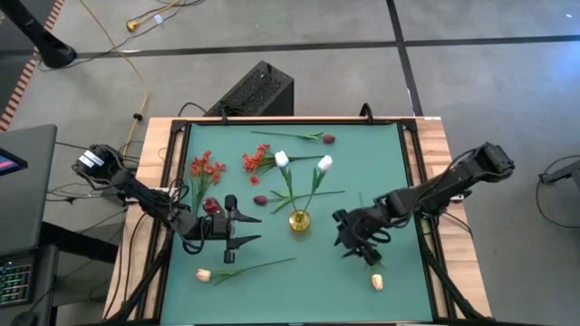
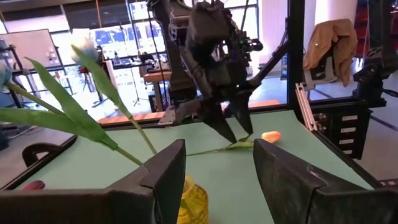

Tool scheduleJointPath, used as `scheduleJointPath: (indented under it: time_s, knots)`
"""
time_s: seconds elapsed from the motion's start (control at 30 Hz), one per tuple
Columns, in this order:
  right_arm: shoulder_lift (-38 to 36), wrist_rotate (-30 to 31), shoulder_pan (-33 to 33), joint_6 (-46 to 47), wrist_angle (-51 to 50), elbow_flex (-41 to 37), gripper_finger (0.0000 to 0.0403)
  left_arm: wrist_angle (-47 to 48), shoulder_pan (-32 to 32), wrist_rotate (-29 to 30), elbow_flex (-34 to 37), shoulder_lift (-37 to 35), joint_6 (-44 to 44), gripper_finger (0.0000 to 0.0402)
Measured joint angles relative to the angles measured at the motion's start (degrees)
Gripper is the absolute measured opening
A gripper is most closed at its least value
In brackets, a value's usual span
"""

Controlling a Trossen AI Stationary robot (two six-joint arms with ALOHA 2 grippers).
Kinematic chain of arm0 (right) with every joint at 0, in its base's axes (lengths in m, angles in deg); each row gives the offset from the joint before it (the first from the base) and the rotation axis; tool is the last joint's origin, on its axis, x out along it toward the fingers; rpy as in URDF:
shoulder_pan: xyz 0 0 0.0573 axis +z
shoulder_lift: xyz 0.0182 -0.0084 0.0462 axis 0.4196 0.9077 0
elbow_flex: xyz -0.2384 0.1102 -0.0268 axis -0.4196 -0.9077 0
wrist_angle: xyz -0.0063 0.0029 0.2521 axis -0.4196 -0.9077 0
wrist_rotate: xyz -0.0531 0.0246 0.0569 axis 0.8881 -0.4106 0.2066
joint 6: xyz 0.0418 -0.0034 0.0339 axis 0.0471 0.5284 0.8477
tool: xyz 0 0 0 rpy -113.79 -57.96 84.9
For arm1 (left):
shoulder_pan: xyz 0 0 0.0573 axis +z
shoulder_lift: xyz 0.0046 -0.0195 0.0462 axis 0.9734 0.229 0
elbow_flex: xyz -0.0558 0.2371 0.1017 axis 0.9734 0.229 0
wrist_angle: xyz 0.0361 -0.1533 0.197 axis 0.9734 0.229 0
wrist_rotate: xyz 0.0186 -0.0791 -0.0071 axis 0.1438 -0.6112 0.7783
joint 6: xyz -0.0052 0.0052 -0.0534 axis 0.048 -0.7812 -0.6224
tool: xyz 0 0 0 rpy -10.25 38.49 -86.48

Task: Sort flowers into vase by color
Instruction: Put the right yellow flower into the yellow vase

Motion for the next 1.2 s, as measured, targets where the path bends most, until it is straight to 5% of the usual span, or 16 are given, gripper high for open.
scheduleJointPath:
  time_s: [0.47,0.87,1.2]
  knots:
    - [0.2,16.2,6.7,-24.6,-25.6,0.0,0.0216,1.3,0.7,0.0,0.0,0.0,-0.7,0.0178]
    - [9.6,22.4,7.3,-50.3,-28.6,0.0,0.0216,4.9,3.6,-2.1,0.0,0.0,-5.1,0.0178]
    - [16.7,22.7,6.2,-49.5,-28.2,0.5,0.0216,4.9,3.6,-2.6,0.0,0.0,-3.8,0.0178]
